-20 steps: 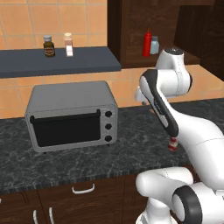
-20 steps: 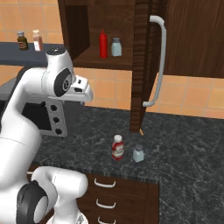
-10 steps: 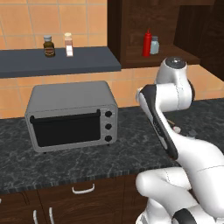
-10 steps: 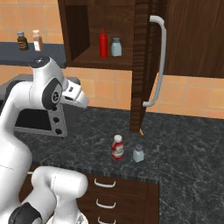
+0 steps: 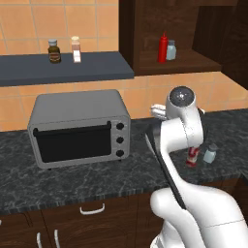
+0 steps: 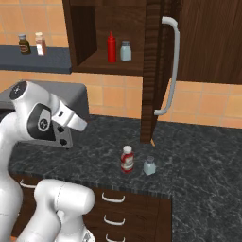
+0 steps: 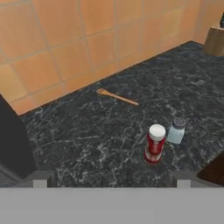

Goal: Put the shaker and condiment bottle from the counter next to their counterparts in the cabinet.

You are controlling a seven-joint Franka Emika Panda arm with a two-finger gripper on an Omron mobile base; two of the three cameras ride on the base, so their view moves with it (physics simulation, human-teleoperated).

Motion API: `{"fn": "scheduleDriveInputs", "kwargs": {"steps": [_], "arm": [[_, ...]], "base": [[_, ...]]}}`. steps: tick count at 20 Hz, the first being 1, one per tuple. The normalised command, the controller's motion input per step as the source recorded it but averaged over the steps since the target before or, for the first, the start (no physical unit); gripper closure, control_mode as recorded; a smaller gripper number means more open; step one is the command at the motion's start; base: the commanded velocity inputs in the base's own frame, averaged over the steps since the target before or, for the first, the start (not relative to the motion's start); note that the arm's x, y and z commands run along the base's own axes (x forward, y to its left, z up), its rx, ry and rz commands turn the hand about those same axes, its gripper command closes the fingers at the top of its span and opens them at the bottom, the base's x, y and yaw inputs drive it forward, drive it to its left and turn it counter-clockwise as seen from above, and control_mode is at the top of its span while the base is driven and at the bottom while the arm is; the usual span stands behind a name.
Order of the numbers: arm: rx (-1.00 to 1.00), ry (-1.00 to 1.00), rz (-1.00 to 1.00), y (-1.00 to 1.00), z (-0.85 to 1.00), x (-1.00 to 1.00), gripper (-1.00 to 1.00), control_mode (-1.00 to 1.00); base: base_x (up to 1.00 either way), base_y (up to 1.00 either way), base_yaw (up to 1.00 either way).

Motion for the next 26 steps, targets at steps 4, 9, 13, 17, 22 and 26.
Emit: {"fn": "scheduleDriveInputs", "kwargs": {"steps": [4,9,13,17,22,26], "arm": [[0.00,-0.17,-0.34,0.00,-0.22,-0.14,-1.00,-1.00],[0.00,-0.06,-0.30,0.00,-0.27,-0.07,-1.00,-1.00],[-0.04,-0.09,-0.17,0.00,-0.42,-0.05,-1.00,-1.00],[-0.05,-0.05,-0.04,0.00,-0.38,-0.09,-1.00,-1.00],[-0.04,-0.01,0.05,-0.01,-0.23,-0.23,-1.00,-1.00],[-0.11,0.00,0.19,-0.10,-0.51,-0.28,-1.00,-1.00]], "base": [[0.00,0.00,0.00],[0.00,0.00,0.00],[0.00,0.00,0.00],[0.00,0.00,0.00],[0.00,0.00,0.00],[0.00,0.00,0.00]]}}
